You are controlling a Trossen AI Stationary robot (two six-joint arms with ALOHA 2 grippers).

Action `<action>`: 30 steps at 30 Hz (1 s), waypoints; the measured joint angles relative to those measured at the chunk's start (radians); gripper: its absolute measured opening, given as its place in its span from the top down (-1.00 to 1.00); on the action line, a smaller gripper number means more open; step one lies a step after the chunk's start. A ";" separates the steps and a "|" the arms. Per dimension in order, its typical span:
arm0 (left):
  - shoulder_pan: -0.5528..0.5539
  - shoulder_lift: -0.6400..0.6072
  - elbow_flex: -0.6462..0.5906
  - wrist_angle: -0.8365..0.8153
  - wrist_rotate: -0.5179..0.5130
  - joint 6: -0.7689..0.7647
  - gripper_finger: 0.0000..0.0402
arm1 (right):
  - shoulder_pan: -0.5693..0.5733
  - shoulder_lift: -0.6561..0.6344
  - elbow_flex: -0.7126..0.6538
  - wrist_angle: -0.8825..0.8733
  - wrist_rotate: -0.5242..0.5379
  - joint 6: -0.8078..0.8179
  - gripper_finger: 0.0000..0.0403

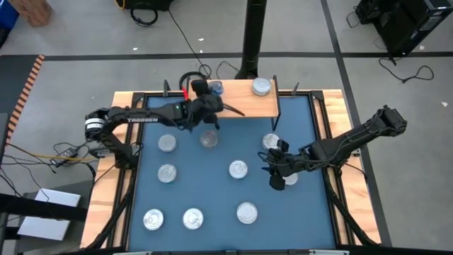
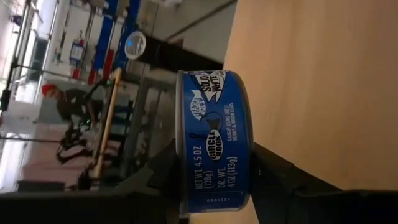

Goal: Stack canned seafood by type on shelf
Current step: Put the blue tuna can on the shelf

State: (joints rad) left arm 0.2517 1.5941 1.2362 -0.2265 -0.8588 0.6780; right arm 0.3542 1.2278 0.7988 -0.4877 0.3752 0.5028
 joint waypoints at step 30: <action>0.160 0.069 0.006 -0.126 0.063 -0.008 0.02 | 0.000 0.000 0.000 0.011 0.002 -0.002 0.22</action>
State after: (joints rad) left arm 0.4122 1.6634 1.2418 -0.3527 -0.7956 0.6697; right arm 0.3542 1.2274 0.7990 -0.4772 0.3767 0.5006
